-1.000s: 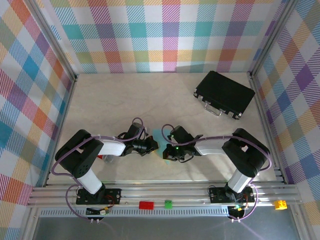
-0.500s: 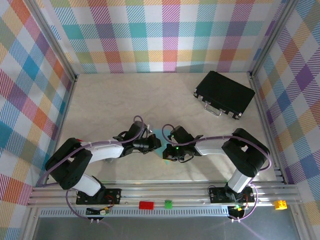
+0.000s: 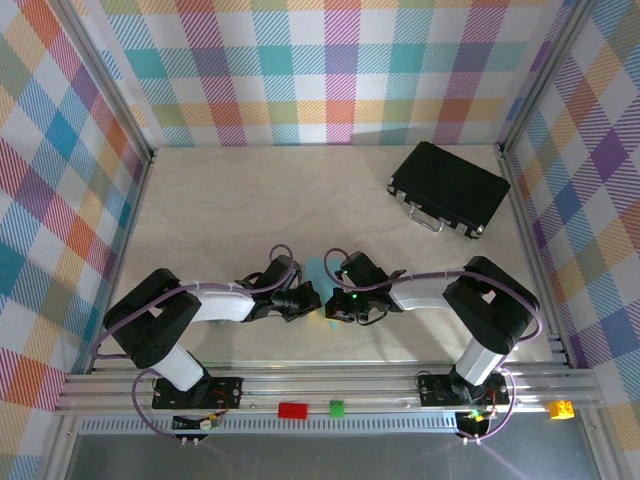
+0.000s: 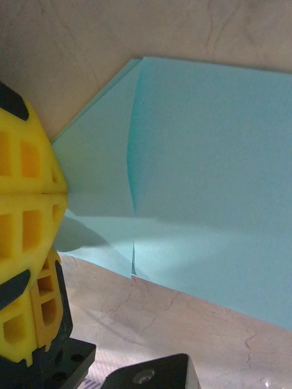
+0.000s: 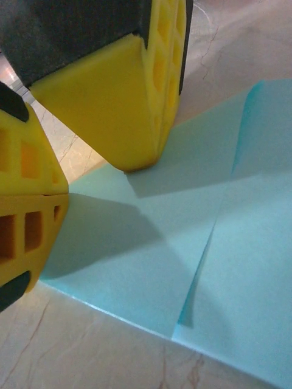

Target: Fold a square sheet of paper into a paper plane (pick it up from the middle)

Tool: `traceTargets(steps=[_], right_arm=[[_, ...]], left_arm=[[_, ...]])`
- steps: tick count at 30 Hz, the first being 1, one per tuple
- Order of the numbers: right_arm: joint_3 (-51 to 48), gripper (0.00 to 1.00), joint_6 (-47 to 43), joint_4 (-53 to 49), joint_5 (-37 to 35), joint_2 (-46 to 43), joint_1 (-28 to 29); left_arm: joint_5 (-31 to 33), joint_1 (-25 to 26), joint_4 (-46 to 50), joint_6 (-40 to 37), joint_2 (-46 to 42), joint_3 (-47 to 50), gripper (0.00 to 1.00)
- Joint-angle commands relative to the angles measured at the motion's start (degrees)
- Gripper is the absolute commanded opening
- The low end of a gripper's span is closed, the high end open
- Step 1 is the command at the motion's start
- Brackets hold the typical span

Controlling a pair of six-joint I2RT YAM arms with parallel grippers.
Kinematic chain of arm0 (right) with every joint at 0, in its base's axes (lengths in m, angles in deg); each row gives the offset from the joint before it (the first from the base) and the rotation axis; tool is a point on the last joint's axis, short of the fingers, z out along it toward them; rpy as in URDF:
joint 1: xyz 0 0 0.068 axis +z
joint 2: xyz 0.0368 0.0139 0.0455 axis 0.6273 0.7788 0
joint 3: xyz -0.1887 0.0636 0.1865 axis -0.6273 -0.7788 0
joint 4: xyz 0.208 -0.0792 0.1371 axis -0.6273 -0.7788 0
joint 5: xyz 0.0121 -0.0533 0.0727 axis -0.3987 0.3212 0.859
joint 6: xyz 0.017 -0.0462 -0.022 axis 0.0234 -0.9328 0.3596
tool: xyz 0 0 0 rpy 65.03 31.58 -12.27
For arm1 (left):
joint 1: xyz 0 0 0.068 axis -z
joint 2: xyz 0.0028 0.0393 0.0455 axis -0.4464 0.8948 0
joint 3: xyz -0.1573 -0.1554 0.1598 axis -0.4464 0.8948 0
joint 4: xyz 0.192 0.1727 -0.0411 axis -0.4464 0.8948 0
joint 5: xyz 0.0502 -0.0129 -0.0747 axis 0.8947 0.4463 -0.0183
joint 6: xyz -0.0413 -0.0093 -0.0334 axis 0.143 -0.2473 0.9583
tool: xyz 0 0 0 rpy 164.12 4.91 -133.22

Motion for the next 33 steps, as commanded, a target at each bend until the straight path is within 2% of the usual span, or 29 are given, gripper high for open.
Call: traceTargets(steps=[1,14,20,24,29,33], right_arm=[[-2.84,0.0,-0.31,-7.81,-2.82,3.22,0.58],[-2.29,0.0,-4.21,-9.85,-3.17,2.7,0.53],[0.32,0.0,-8.55,-13.08,-2.49,2.63,-0.04],[1.54,0.0,-10.74,-14.76,-1.62,2.32,-1.19],[2.3,0.0,-11.18,-14.93,-0.9,2.1,-1.46],[2.68,0.01,-9.75,-13.97,-0.02,1.52,-1.49]], left_arm=[[4.84,-2.77,5.69,-1.7,0.49,-1.18,0.0],[1.74,-11.97,7.26,-3.97,0.54,-3.33,0.0],[-0.5,-11.94,9.06,-5.82,-5.49,-4.53,0.0],[-5.06,-10.47,2.84,-6.73,-7.9,-2.07,0.01],[-11.77,-7.71,-3.23,-6.82,-0.73,-2.4,0.0],[-9.88,-6.49,-7.12,-4.71,3.75,-0.45,0.0]])
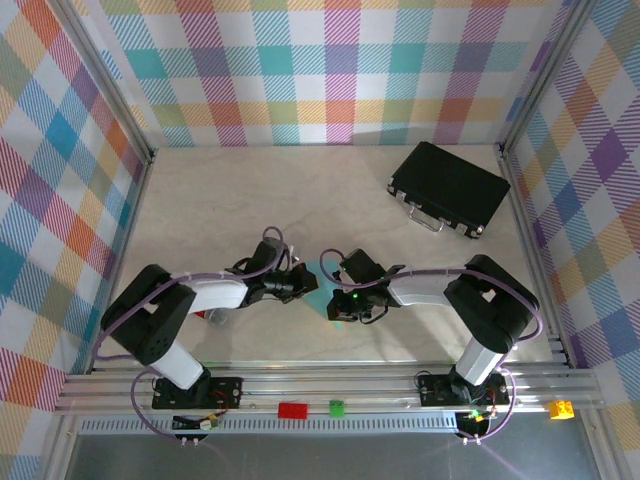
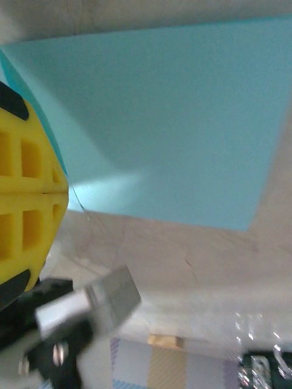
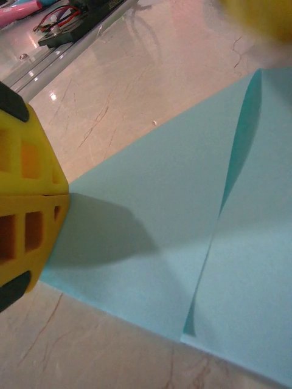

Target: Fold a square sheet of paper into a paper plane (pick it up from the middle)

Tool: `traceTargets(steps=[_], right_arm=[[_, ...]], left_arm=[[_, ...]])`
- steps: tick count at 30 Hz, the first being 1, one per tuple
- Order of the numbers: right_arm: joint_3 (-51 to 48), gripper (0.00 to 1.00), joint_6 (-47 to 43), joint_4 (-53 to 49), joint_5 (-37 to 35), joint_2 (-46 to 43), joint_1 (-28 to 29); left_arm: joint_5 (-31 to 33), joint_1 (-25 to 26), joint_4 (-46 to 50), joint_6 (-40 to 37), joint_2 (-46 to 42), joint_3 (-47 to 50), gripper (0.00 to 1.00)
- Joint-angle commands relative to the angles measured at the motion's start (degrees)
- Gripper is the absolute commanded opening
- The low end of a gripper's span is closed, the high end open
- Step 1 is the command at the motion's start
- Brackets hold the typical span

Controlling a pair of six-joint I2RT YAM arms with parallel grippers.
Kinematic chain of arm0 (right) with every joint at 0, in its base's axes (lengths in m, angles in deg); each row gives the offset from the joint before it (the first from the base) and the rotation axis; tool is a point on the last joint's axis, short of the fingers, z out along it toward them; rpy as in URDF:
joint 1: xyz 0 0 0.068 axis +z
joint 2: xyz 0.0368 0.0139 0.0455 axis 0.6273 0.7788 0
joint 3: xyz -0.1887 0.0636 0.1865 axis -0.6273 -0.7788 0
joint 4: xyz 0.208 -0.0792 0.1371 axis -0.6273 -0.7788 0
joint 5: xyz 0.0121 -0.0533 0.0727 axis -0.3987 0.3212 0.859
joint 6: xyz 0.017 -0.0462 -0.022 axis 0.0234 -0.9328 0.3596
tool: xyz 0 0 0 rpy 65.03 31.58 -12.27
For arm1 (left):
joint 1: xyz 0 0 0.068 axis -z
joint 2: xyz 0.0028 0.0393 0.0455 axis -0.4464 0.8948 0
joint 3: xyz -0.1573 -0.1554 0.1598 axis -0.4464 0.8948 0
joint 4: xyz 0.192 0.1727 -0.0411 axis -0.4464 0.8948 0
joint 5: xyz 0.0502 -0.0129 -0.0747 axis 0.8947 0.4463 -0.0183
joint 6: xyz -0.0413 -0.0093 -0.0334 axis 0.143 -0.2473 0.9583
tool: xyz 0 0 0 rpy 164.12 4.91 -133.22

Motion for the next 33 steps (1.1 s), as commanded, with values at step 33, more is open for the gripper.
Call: traceTargets(steps=[33], right_arm=[[-12.16,0.13,0.61,0.28,0.02,-12.41,0.35]], left_arm=[[6.02,0.5,-0.97,1.89,4.37,5.99,0.0]])
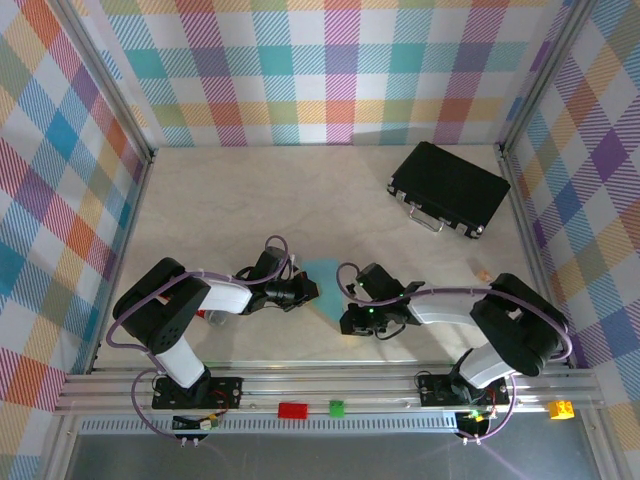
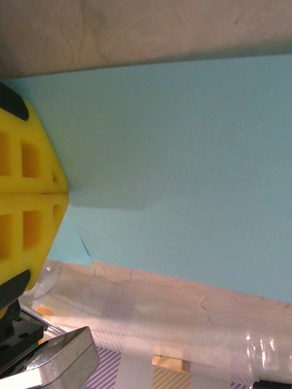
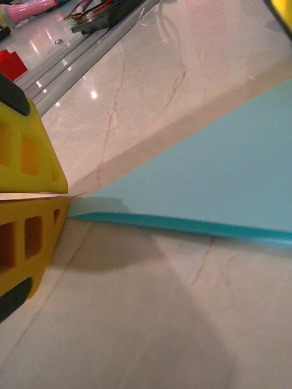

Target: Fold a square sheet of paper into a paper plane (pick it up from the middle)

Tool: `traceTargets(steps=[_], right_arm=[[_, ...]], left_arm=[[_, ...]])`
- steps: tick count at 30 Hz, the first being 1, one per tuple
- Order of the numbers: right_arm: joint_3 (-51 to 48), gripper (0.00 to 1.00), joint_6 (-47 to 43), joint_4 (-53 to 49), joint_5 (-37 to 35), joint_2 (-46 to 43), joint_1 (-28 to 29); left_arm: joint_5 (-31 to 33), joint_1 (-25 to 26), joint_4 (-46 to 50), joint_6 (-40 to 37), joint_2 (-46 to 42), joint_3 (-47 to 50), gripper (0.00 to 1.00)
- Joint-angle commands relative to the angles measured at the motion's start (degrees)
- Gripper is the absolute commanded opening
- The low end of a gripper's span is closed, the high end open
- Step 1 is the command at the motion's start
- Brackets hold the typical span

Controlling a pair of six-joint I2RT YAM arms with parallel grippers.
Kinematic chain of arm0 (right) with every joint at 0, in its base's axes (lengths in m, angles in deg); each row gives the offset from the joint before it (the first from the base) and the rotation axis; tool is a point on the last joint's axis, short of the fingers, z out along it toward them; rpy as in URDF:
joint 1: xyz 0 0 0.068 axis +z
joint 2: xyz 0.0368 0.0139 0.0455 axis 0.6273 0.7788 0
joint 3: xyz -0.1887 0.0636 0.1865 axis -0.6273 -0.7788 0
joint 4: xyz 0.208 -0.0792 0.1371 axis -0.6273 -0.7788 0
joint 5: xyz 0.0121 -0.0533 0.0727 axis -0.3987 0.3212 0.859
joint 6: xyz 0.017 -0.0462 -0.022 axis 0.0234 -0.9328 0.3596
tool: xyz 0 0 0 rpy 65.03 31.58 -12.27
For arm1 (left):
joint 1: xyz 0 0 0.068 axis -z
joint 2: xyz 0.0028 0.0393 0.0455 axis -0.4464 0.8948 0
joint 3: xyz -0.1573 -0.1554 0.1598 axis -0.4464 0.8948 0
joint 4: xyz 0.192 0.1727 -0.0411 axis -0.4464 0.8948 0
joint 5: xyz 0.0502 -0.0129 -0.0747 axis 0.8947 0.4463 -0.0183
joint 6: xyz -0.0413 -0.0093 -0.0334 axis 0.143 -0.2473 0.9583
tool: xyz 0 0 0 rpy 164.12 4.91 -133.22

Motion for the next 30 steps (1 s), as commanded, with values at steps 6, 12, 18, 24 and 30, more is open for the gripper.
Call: traceTargets(steps=[6,12,18,24,30], right_arm=[[3.8,0.27,0.31,-4.76,-8.67,-4.79,-0.68],[6.89,0.35,3.48,-5.64,-19.87,-5.4,-0.59],[6.33,0.37,5.33,-4.63,-28.49,-8.05,-0.61],[6.3,0.39,5.29,-6.32,-37.25,-10.35,-0.57],[6.91,0.48,5.72,-10.68,-40.82,-12.45,-0.7]], left_arm=[[5.69,0.04,4.51,2.01,-2.66,3.12,0.0],[5.68,0.04,2.62,2.92,-6.66,2.72,0.0],[2.56,0.04,2.88,0.21,-4.86,-0.7,0.05],[-0.88,-0.25,1.75,-2.15,-3.89,-1.17,0.07],[-1.33,-1.63,7.92,-4.48,-6.3,-1.68,0.08]])
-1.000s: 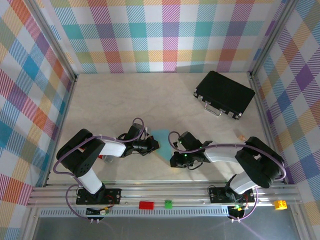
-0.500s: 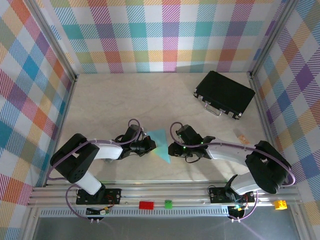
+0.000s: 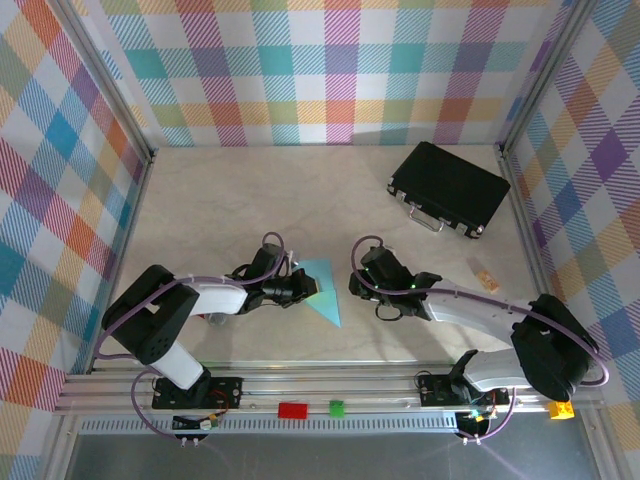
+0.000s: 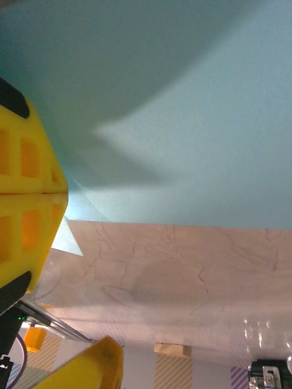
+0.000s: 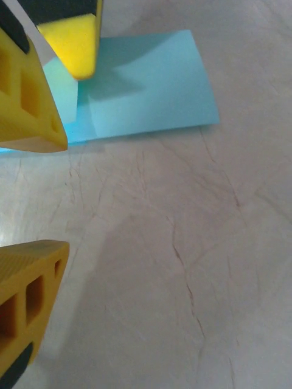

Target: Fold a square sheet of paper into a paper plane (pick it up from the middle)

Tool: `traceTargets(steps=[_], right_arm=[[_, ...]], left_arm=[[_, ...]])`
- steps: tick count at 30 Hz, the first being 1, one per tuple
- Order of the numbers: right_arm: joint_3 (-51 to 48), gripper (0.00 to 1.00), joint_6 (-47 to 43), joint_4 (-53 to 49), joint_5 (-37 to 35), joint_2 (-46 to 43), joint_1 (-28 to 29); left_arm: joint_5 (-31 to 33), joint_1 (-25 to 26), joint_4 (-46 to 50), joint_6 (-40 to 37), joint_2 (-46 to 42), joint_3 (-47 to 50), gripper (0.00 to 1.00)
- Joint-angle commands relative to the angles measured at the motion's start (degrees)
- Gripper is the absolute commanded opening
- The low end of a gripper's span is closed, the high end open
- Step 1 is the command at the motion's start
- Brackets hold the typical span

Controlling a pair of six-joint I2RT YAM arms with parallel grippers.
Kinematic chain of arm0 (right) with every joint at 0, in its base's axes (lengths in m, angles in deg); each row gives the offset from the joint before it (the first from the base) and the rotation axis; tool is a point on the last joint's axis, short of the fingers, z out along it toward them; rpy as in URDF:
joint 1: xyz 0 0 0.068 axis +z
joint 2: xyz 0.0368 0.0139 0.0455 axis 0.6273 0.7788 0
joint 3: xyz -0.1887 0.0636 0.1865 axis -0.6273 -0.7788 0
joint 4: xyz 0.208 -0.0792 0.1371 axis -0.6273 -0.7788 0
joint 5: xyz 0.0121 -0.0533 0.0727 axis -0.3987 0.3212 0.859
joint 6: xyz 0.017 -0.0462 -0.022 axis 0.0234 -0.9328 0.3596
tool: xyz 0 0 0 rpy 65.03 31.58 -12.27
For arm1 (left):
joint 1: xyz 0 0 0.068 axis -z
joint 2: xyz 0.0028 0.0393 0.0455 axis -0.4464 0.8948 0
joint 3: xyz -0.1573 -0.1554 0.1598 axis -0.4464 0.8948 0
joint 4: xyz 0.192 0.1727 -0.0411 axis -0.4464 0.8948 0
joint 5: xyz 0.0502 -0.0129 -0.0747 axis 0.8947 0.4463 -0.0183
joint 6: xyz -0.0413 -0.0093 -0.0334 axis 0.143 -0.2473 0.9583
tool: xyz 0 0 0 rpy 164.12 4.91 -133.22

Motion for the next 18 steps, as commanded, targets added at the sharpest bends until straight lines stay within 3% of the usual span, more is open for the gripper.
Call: traceTargets(steps=[1,8,15,18], right_arm=[[0.96,0.48,0.88,-4.49,-4.02,-1.98,-0.28],[-3.22,0.53,0.3,2.05,3.64,-3.27,-1.85],[-1.8,0.53,-2.71,8.31,8.91,3.25,-2.94],[2.4,0.52,-5.74,6.5,14.57,7.12,-5.94]], left_arm=[[-0.6,-0.91,5.52,-2.86,-2.92,-1.44,0.09],[3.48,-1.42,19.04,-7.15,-9.68,-4.08,0.15],[6.47,-3.17,22.04,-10.65,-16.15,-3.79,0.25],[7.23,-4.53,23.55,-10.94,-15.61,-5.78,0.26]])
